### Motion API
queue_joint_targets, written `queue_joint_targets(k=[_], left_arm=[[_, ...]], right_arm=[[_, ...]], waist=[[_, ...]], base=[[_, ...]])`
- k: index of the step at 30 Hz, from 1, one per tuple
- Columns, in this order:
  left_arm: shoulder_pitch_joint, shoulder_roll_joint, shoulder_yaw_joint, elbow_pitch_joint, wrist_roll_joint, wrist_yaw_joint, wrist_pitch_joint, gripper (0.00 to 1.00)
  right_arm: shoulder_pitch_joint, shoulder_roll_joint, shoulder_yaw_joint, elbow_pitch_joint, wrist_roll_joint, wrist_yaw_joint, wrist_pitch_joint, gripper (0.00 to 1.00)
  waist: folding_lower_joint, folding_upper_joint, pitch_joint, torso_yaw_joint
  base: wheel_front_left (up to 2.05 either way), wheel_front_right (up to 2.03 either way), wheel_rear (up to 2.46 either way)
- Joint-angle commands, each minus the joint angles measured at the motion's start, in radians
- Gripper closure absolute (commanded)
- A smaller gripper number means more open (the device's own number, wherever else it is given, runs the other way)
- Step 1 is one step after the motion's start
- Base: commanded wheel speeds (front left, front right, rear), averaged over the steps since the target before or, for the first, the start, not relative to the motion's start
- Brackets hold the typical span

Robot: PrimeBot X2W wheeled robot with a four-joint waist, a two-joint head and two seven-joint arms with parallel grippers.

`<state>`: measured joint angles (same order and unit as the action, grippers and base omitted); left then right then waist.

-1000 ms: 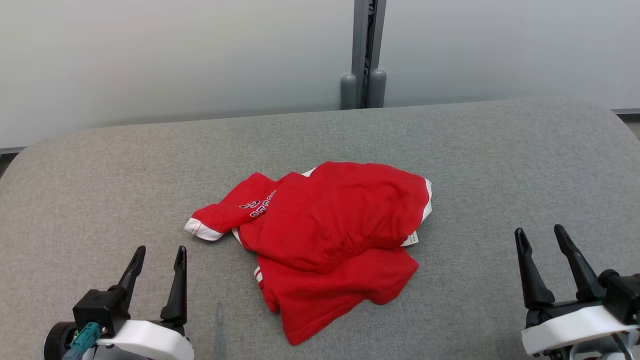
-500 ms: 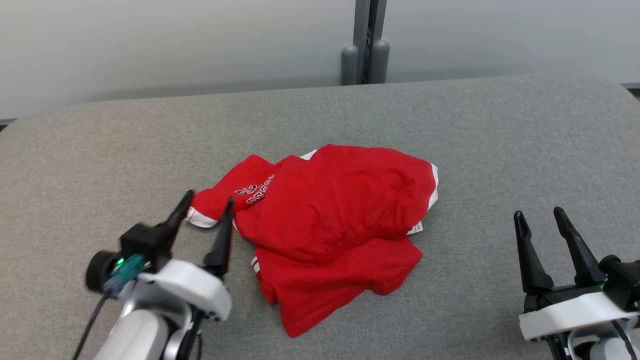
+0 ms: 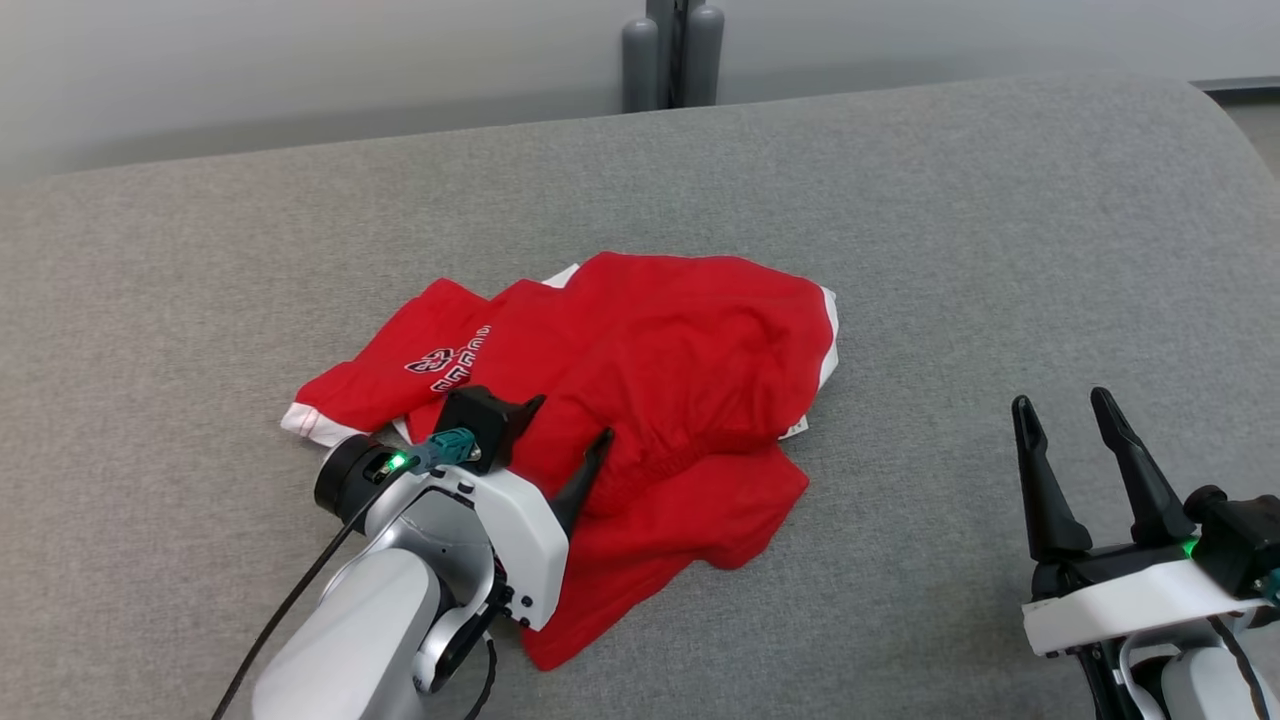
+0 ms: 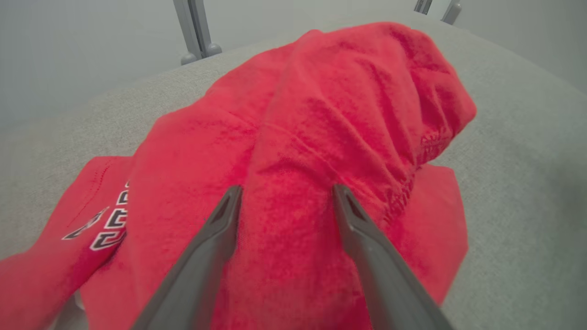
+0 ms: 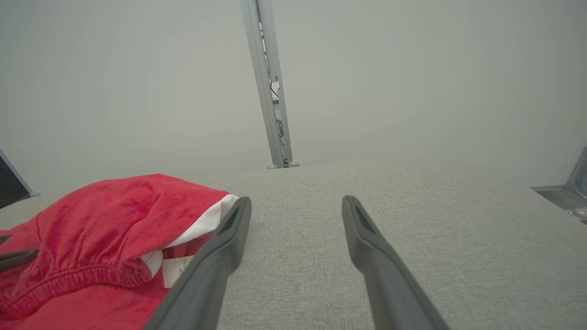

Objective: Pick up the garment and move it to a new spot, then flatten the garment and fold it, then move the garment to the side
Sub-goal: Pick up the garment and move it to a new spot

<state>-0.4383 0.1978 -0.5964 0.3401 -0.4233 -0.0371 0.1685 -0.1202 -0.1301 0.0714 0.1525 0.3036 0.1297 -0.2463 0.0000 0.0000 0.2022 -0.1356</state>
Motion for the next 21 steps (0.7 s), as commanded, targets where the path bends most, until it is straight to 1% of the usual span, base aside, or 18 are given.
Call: queue_joint_targets(k=[1, 3, 4, 5, 6, 11, 14, 18, 21], left_arm=[[-0.018, -0.003, 0.0, 0.005, 0.001, -0.007, 0.003, 0.0], [-0.029, -0.006, -0.005, 0.02, 0.0, -0.009, 0.001, 0.0], [-0.032, -0.005, -0.007, 0.025, -0.002, -0.013, -0.001, 0.16], [-0.033, -0.004, -0.007, 0.027, 0.0, -0.014, -0.01, 0.62], [-0.035, -0.005, -0.007, 0.027, 0.001, -0.014, -0.017, 1.0], [-0.053, -0.005, -0.01, 0.005, 0.011, -0.015, -0.049, 1.0], [-0.065, -0.002, -0.009, -0.023, 0.024, -0.004, -0.077, 1.0], [-0.083, 0.004, 0.004, -0.074, 0.051, 0.023, -0.128, 1.0], [-0.096, 0.021, 0.041, -0.117, 0.062, 0.057, -0.171, 1.0]], right_arm=[[-0.012, -0.004, -0.003, 0.006, 0.005, 0.002, -0.005, 0.0], [-0.015, -0.003, -0.006, 0.009, 0.006, 0.002, -0.009, 0.0], [-0.015, -0.003, -0.007, 0.009, 0.007, 0.002, -0.011, 0.0], [-0.015, -0.002, -0.008, 0.011, 0.008, 0.002, -0.012, 0.0], [-0.016, -0.002, -0.008, 0.012, 0.009, 0.002, -0.013, 0.0], [-0.016, -0.001, -0.012, 0.018, 0.014, 0.002, -0.016, 0.0], [-0.022, 0.001, -0.011, 0.022, 0.015, 0.002, -0.018, 0.0], [-0.027, 0.0, -0.008, 0.027, 0.017, 0.002, -0.019, 0.0], [-0.025, -0.001, -0.012, 0.029, 0.016, 0.002, -0.02, 0.0]], waist=[[0.0, 0.0, 0.006, -0.007], [0.0, 0.0, 0.01, -0.013], [0.0, 0.0, 0.012, -0.015], [0.0, 0.0, 0.013, -0.017], [0.0, 0.0, 0.015, -0.018], [0.0, 0.0, 0.02, -0.016], [0.0, 0.0, 0.019, -0.013], [0.0, 0.0, 0.014, -0.01], [0.0, 0.0, 0.008, -0.006]], base=[[0.0, 0.0, 0.0], [0.0, 0.0, 0.0], [0.0, 0.0, 0.0], [0.0, 0.0, 0.0], [0.0, 0.0, 0.0], [0.0, 0.0, 0.0], [0.0, 0.0, 0.0], [0.0, 0.0, 0.0], [0.0, 0.0, 0.0]])
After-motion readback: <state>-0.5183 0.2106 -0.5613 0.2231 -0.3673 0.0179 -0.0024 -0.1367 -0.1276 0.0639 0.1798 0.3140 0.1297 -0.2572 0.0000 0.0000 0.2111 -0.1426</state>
